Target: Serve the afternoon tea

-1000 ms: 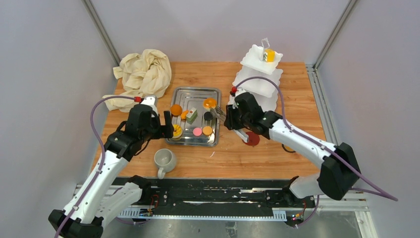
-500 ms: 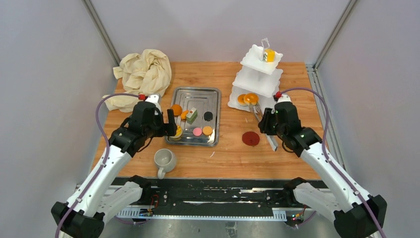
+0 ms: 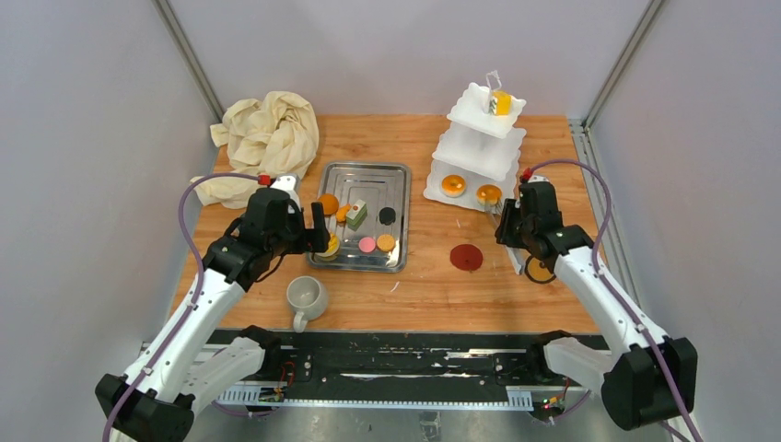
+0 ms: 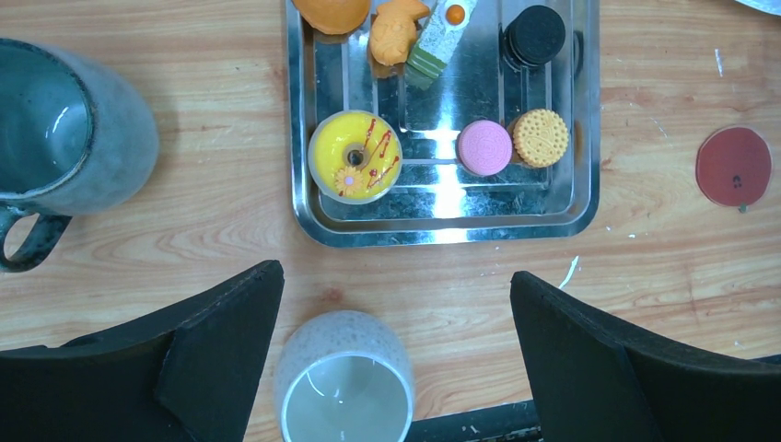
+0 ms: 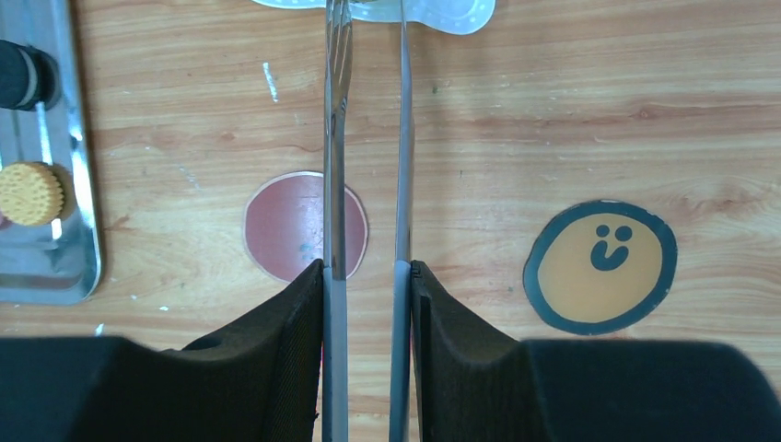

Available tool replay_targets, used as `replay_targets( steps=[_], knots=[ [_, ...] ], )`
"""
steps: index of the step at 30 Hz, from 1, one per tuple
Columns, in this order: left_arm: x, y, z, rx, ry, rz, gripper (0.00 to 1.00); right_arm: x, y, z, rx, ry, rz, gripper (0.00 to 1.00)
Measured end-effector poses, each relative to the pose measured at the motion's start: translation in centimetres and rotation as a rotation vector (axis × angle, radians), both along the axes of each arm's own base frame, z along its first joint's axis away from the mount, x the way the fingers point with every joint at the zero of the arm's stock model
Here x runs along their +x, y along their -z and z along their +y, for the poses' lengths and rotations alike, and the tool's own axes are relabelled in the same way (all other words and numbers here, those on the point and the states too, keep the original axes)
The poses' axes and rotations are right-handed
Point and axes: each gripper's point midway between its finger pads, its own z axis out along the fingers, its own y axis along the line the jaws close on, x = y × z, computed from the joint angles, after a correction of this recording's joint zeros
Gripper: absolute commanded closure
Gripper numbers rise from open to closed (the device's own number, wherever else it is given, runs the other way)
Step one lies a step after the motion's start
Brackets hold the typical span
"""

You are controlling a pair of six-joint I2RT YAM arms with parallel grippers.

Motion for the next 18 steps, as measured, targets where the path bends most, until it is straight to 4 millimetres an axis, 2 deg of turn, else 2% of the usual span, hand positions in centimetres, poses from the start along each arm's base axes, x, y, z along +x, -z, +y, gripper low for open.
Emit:
replay_targets(
  steps=[3,8,12,18],
  knots=[
    [0.0,0.0,0.0,0.0,-0.001,-0.001,0.02,0.7,1.6,-0.1,-0.022,0.001,0.046,0.93],
    [0.0,-0.1,0.0,-0.001,-0.001,-0.006,0.02,1.6,4.0,0.0,-0.047,-0.006,0.108,0.71],
    [-0.1,-0.3,0.0,-0.007,-0.003,-0.011,0.02,2.1,4.6,0.1,-0.054,-0.001,0.123,0.72],
    [-0.1,-0.4,0.1,-0.008,-0.004,-0.014,0.02,2.7,3.2,0.2,-0.036,0.003,0.066,0.75]
  ],
)
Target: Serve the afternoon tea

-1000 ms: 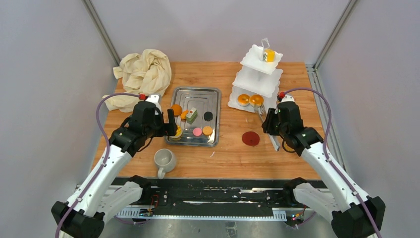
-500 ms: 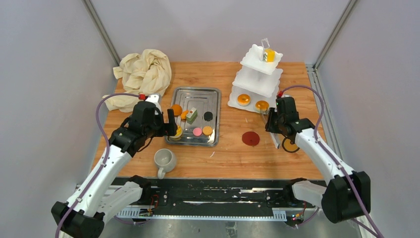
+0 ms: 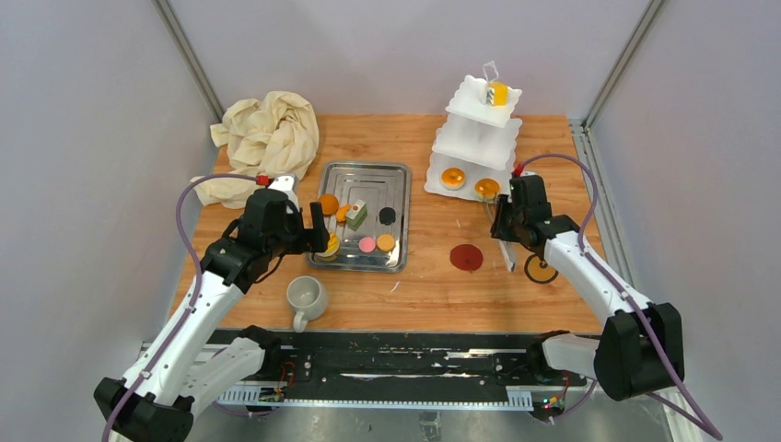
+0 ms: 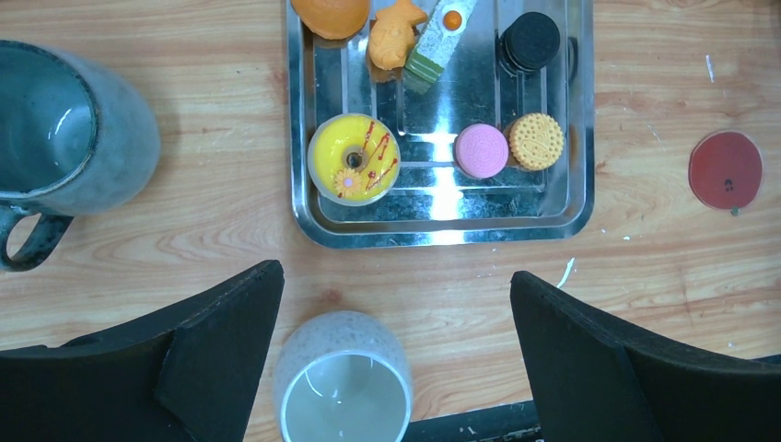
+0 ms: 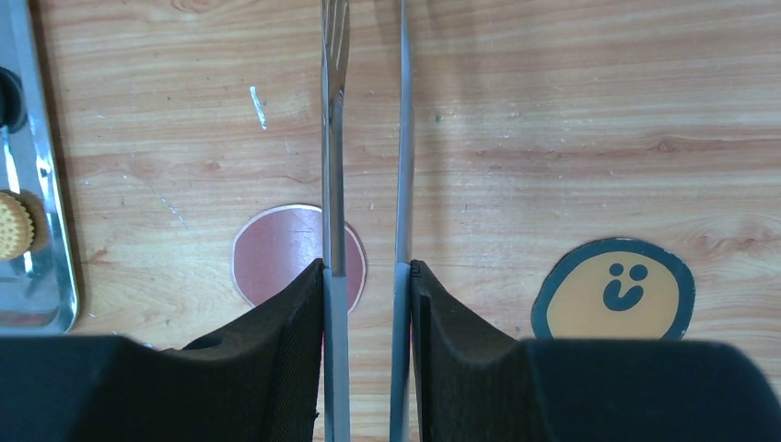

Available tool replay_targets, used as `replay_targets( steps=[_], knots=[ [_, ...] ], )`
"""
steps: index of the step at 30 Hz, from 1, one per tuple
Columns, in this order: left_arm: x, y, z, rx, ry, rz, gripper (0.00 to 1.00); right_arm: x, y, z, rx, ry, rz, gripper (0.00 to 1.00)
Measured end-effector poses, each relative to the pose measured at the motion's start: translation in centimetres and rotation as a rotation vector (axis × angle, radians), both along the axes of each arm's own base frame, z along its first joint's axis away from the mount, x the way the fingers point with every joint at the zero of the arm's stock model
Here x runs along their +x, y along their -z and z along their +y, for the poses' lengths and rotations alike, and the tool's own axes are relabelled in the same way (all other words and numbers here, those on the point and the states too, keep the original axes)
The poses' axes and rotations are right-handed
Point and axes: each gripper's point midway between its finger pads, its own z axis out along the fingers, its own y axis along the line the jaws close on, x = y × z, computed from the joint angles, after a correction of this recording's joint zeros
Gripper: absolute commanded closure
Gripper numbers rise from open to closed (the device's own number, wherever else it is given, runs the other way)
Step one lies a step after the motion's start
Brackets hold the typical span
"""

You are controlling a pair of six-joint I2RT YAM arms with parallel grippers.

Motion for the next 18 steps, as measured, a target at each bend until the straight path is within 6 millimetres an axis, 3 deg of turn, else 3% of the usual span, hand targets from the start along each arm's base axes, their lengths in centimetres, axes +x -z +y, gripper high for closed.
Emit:
replay_targets(
  steps=[10,13,16,18],
  knots=[
    [0.0,0.0,0.0,-0.006,-0.005,0.002,0.02,1.4,-2.4,0.0,0.019,0.018,-0.081,0.75],
    [0.0,0.0,0.0,-0.008,-0.007,0.002,0.02,2.6,-2.2,-0.1,0.014,0.029,-0.089,0.66],
    [0.0,0.0,0.0,-0.009,-0.007,0.003,0.02,3.3,-1.0,-0.3,0.008,0.038,-0.064,0.54],
    [0.0,0.0,-0.1,-0.011,-0.009,0.003,0.02,3.4,0.0,-0.5,0.0,0.044,-0.034,0.51]
  ],
)
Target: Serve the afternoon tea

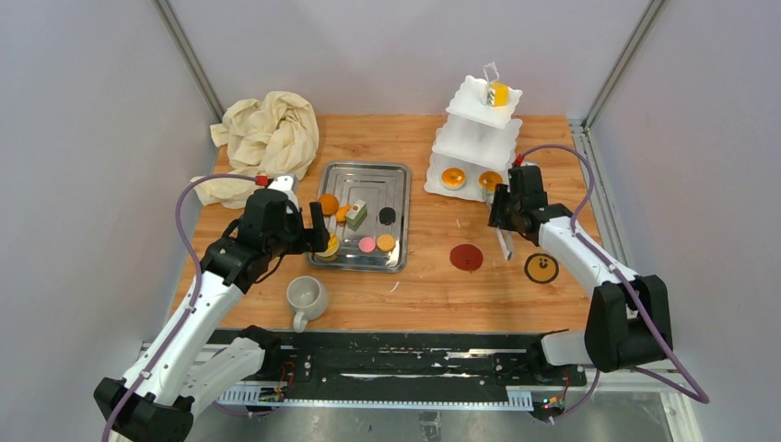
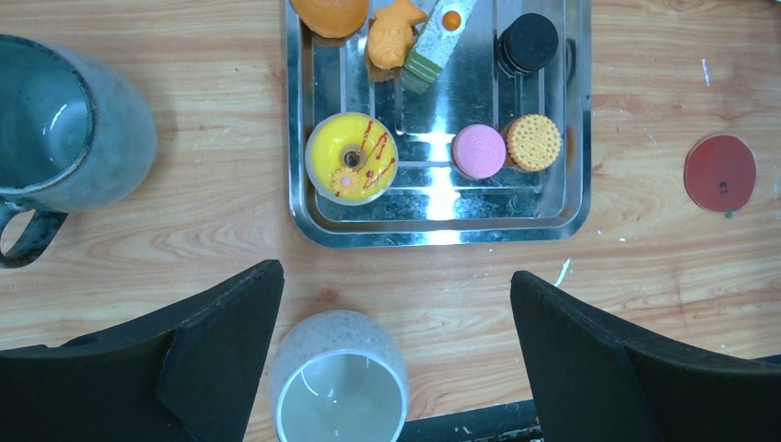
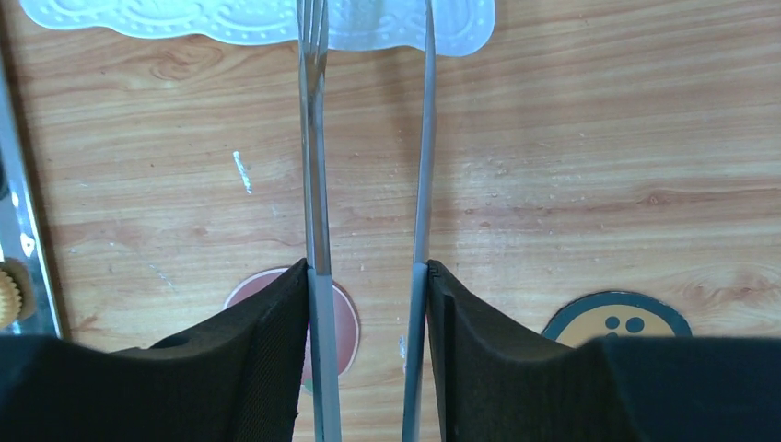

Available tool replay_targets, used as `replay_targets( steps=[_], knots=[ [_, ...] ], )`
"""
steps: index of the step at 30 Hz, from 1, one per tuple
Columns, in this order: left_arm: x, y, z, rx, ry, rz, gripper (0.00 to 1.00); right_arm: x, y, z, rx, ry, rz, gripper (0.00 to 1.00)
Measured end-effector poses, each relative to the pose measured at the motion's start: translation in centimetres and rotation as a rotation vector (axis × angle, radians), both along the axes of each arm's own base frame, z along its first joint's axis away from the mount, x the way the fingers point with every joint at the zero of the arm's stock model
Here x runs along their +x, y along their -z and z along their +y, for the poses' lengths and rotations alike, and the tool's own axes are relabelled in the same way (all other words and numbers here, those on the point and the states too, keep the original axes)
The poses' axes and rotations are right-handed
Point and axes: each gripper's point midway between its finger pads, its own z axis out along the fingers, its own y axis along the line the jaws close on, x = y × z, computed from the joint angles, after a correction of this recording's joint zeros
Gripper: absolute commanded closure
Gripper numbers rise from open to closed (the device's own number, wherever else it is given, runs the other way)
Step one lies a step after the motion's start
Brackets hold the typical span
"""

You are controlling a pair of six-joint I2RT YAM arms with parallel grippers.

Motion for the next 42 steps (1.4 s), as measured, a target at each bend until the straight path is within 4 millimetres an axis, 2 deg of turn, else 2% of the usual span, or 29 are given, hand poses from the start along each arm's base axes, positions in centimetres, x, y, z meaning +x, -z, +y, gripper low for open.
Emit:
replay_targets(
  steps=[5,13,15,18,23,27,30,34,39,42],
  knots=[
    [0.0,0.0,0.0,0.0,0.0,0.0,0.02,0.0,0.5,-0.1,-0.003,-0.002,0.016,0.47],
    [0.0,0.0,0.0,-0.001,0.0,0.0,0.02,-0.3,-2.1,-0.1,0.021,-0.004,-0.055,0.51],
    [0.0,0.0,0.0,0.0,0.0,0.001,0.02,-0.6,-2.8,-0.1,0.027,-0.006,-0.07,0.55],
    [0.0,0.0,0.0,-0.001,0.0,0.0,0.02,-1.3,-3.9,-0.1,0.035,-0.016,-0.088,0.68],
    [0.0,0.0,0.0,-0.001,0.0,0.0,0.02,-3.3,-6.0,0.1,0.07,-0.05,-0.136,0.84],
    [0.0,-0.1,-0.4,-0.014,0.016,0.005,0.02,-5.7,-6.5,0.5,0.105,-0.087,-0.14,0.93],
    [0.0,-0.3,-1.2,-0.036,0.047,0.015,0.02,-7.1,-6.5,0.9,0.131,-0.115,-0.127,0.94],
    [0.3,-0.3,-1.5,-0.043,0.05,0.029,0.02,-8.6,-6.7,2.5,0.171,-0.185,-0.118,0.93],
    [0.6,0.0,-1.2,-0.034,0.023,0.036,0.02,-10.9,-6.0,8.2,0.154,-0.391,-0.064,0.87],
    [0.8,0.1,-0.7,-0.025,-0.013,0.038,0.02,-11.9,-5.1,11.9,0.114,-0.513,-0.013,0.79]
  ],
)
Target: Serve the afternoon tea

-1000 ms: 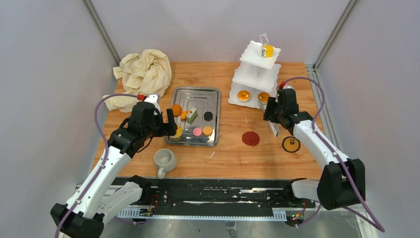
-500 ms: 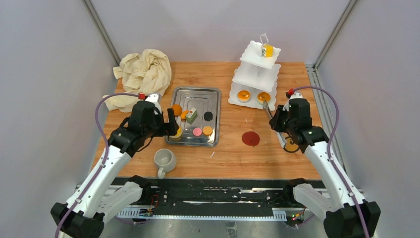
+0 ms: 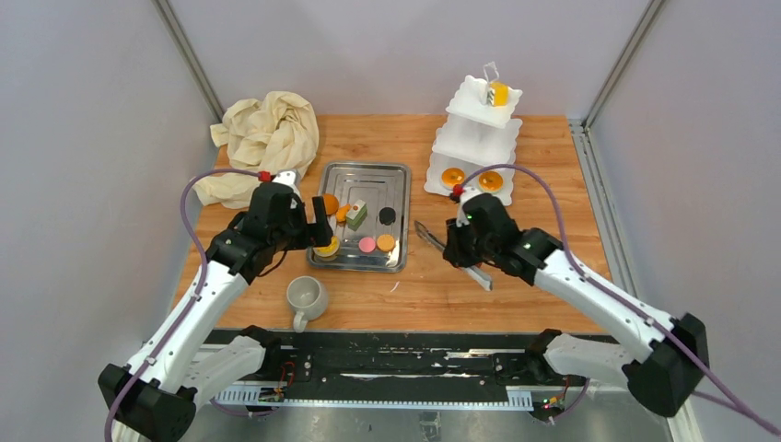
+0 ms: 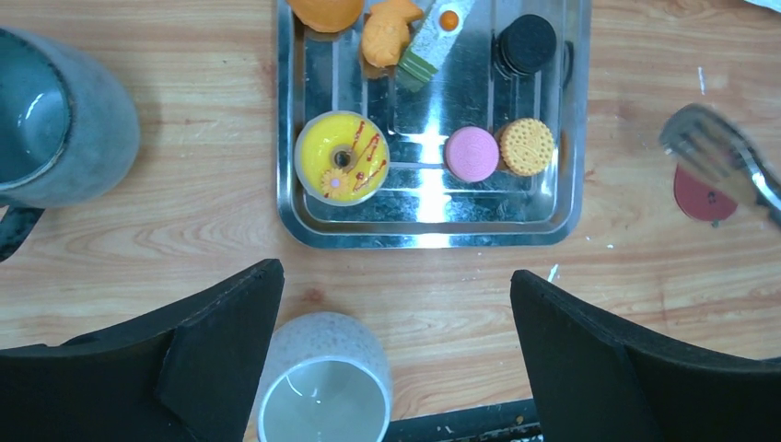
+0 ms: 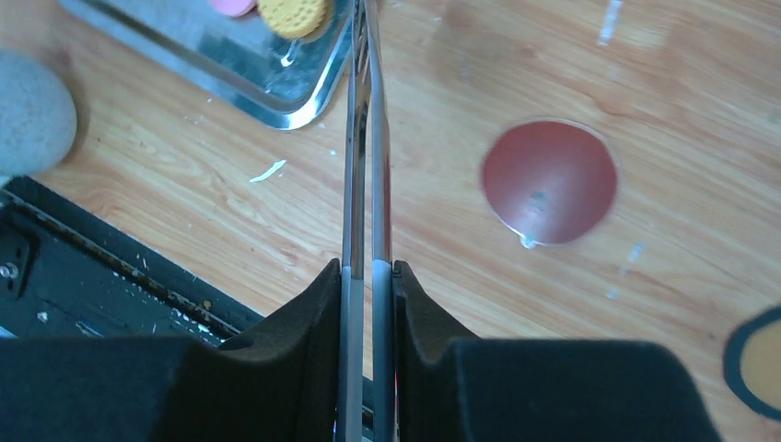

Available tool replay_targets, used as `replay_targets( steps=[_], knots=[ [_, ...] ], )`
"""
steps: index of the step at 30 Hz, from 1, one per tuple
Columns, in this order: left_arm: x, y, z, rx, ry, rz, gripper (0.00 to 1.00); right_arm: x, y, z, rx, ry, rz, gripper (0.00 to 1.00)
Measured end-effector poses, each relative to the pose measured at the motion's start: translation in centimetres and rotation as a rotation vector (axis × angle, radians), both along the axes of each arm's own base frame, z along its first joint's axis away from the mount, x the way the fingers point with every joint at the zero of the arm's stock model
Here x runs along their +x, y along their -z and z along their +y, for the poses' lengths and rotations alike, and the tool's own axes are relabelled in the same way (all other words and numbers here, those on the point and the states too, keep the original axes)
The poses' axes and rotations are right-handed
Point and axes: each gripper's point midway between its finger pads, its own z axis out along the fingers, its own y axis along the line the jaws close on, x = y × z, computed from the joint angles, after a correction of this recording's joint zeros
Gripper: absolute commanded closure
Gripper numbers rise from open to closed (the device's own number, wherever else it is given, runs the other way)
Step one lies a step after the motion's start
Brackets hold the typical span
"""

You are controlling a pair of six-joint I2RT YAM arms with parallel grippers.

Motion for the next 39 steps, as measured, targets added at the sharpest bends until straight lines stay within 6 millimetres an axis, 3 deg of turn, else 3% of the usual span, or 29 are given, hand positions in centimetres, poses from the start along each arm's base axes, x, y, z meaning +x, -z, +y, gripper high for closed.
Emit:
replay_targets(
  steps=[6,11,17,26,29,39],
  knots=[
    [0.0,0.4,0.6,0.014,-0.042,0.017,0.02,1.0,1.0,5.6,-0.095,-0.105,0.008,0.66],
    [-0.3,0.5,0.9,0.023,-0.048,0.024,0.02,3.7,1.6,8.1,-0.128,-0.097,-0.013,0.59],
    [-0.5,0.4,1.2,0.032,-0.053,0.018,0.02,6.1,3.6,9.9,-0.18,-0.091,-0.006,0.54],
    [-0.7,0.4,1.7,0.058,-0.059,0.016,0.02,7.1,5.5,10.3,-0.228,-0.079,0.011,0.51],
    [-0.7,0.4,1.7,0.059,-0.058,0.016,0.02,7.5,5.6,10.5,-0.231,-0.076,0.008,0.53],
    [-0.7,0.3,1.7,0.059,-0.056,0.01,0.02,7.9,5.6,10.9,-0.227,-0.071,0.0,0.79]
  ],
)
